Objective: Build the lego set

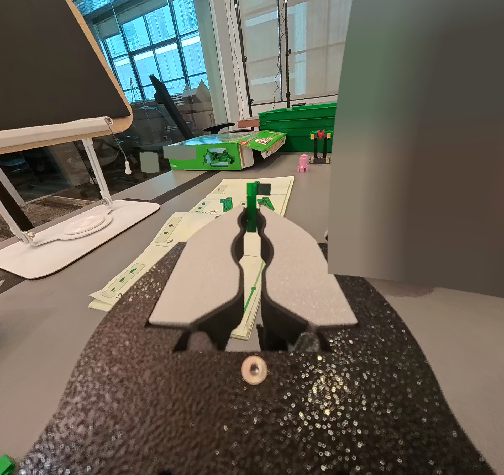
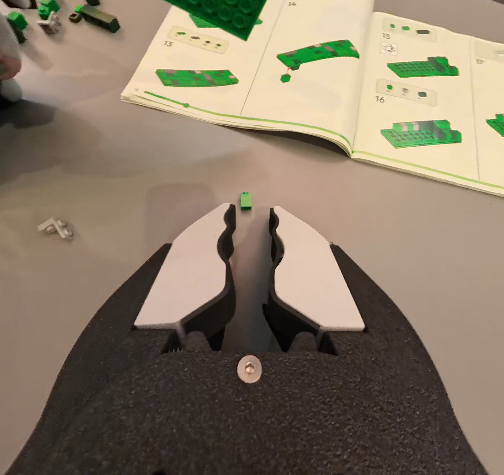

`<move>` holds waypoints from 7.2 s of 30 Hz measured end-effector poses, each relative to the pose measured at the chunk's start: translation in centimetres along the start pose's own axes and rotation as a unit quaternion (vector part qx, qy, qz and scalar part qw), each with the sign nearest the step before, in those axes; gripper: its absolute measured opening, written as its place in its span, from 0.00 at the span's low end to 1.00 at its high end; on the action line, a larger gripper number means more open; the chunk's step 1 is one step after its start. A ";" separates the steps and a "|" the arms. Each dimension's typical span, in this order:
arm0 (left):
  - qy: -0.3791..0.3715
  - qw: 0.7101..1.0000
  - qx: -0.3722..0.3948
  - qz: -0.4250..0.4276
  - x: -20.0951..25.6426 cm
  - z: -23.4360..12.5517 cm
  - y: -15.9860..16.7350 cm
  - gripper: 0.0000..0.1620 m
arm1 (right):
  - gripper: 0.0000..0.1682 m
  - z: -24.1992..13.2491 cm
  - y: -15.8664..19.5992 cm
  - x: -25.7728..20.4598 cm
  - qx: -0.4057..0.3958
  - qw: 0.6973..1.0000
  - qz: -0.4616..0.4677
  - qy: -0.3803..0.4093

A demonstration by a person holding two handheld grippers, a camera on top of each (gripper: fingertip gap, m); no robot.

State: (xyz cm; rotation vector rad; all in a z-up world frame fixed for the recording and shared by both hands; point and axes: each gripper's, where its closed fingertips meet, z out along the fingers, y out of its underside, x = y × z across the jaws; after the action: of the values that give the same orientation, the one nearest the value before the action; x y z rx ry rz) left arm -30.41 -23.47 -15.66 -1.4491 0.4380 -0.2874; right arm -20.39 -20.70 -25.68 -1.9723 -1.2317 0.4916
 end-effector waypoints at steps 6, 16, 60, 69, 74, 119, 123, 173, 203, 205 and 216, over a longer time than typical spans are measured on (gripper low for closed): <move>0.001 1.000 0.000 0.000 0.0 0.0 0.0 0.04 | 0.09 0.5 -0.5 -0.4 0.004 1.000 -0.017 0.000; 0.001 1.000 0.000 0.000 0.0 0.0 0.0 0.04 | 0.04 0.5 -0.3 -0.4 -0.005 1.000 0.012 -0.015; 0.035 0.989 -0.076 0.123 4.5 1.3 1.4 0.03 | 0.03 -4.5 -9.3 -5.3 0.274 0.959 0.058 -0.048; 0.076 0.995 -0.064 -0.022 6.1 1.6 1.1 0.03 | 0.02 -4.8 -9.7 -4.9 0.328 0.944 -0.010 0.048; 0.085 0.994 -0.067 -0.015 7.7 1.9 1.1 0.04 | 0.00 -4.8 -9.7 -4.2 0.330 0.941 -0.019 0.070; 0.013 0.998 -0.031 0.057 3.4 0.9 0.2 0.03 | 0.00 -4.6 1.6 -2.9 0.006 1.000 0.017 0.011; 0.036 0.998 -0.032 0.033 4.2 1.0 0.3 0.03 | 0.00 -6.7 -5.5 -5.2 0.159 0.986 0.023 -0.042; 0.067 0.989 -0.085 0.105 6.2 1.4 1.8 0.03 | 0.04 -5.8 -2.5 -4.9 0.120 0.988 0.043 -0.082; 0.119 0.971 -0.112 0.175 8.7 1.5 2.8 0.03 | 0.04 -6.2 -4.3 -5.6 0.176 0.980 0.076 -0.058; 0.123 0.971 -0.108 0.175 8.7 1.4 2.7 0.03 | 0.04 -6.3 -4.3 -5.6 0.175 0.980 0.074 -0.059; 0.133 0.967 -0.091 0.197 8.9 1.2 2.3 0.04 | 0.04 -6.5 -4.3 -5.8 0.169 0.980 0.076 -0.072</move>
State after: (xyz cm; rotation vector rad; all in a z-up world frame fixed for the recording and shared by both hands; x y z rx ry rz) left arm -22.16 -26.11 -18.92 -1.4691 0.9780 -0.1206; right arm -21.41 -27.23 -18.56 -1.7685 -1.0086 0.8750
